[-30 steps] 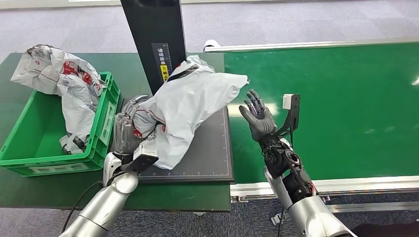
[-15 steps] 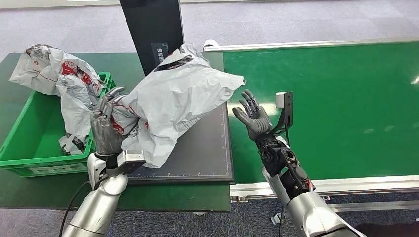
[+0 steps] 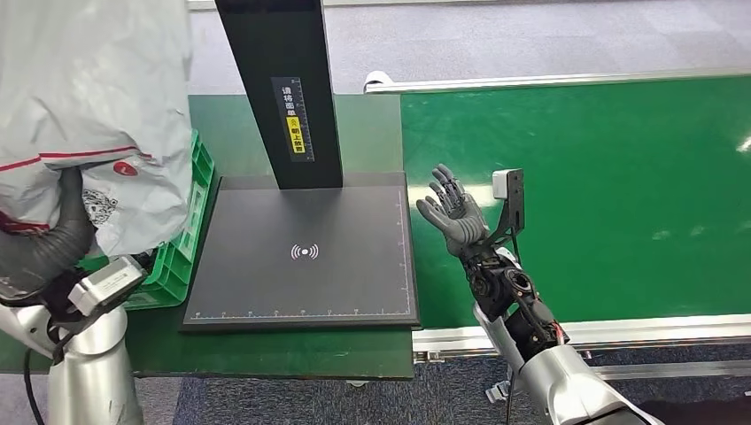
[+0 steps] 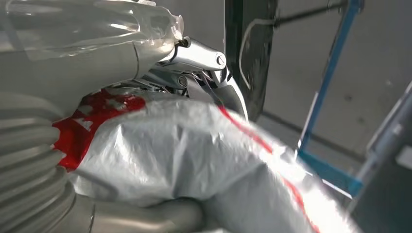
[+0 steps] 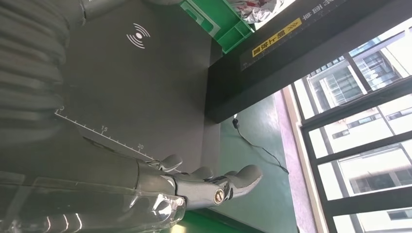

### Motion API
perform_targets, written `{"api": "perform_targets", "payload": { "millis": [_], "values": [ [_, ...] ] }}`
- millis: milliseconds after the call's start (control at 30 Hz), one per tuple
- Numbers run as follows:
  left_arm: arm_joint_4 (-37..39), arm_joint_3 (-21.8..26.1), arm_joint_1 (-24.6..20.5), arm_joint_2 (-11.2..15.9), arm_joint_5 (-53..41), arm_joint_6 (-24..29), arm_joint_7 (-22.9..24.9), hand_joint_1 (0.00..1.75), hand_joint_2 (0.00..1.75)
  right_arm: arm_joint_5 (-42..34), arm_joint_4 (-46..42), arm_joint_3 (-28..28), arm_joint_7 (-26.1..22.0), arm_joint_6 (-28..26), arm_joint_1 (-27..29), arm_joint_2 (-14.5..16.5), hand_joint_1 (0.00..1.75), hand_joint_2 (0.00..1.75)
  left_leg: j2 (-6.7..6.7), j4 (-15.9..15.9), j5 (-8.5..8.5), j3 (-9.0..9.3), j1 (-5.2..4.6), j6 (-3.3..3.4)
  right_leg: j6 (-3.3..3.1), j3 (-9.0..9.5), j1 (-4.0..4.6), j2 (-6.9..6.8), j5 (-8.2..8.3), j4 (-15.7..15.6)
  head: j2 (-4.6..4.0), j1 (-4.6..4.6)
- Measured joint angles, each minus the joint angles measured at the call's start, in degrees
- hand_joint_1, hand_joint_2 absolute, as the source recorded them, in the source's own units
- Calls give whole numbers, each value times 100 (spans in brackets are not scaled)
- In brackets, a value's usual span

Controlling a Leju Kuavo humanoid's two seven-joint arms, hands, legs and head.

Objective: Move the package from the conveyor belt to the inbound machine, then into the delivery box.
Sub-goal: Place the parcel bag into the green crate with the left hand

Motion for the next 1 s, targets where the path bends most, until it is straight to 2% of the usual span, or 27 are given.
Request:
{"api": "perform_targets", "payload": {
  "millis": [133,367,467,533,600,700,767,867,1000],
  "values": [
    [-266,416,-4,-34,-33,0,1,175,175,-14,-30,25,-8,-14,58,-9,0,175,0,0,0,0,0,0,0,0,0,0,0,0,1,0],
    [-383,1576,-18,-15,533,0,3,175,175,120,-241,17,-35,-26,268,-67,0,175,2,-2,-2,1,4,-2,-2,-4,4,1,-1,0,2,-1],
    [-229,1927,-49,-31,309,-2,104,175,175,123,-259,24,-88,-87,291,-87,0,175,0,-1,-2,3,1,-2,2,-8,0,-2,-4,-2,1,0],
    [498,2110,-210,17,-465,-6,685,175,175,189,-325,11,-92,-179,337,-96,0,175,-15,-1,0,8,-2,-1,5,1,-4,-16,-6,-3,2,1],
    [1607,2153,-353,220,-1340,-11,1850,175,175,311,-437,-9,-47,-221,382,-76,0,175,-6,-2,2,12,-2,-2,-2,5,-2,-10,0,-2,1,1],
    [3064,1894,-492,661,-1948,-150,3525,175,175,515,-536,-68,95,-197,402,-25,0,175,32,-2,5,14,1,-6,-10,-4,1,25,12,2,1,-1],
    [3799,1646,-575,909,-2107,-457,4217,175,175,621,-546,-97,165,-138,396,14,0,175,35,-2,5,14,1,-6,-10,-4,2,29,12,3,1,0],
    [4622,1358,-669,1190,-2207,-1005,4666,175,175,712,-545,-122,210,-27,366,72,0,175,34,-1,4,12,1,-6,-9,-6,1,29,11,3,1,1],
    [5381,1132,-853,1433,-2138,-1398,4702,175,175,776,-540,-163,205,25,340,107,0,175,31,-1,2,11,-1,-7,-8,-4,0,28,8,1,0,1]
  ]
}}
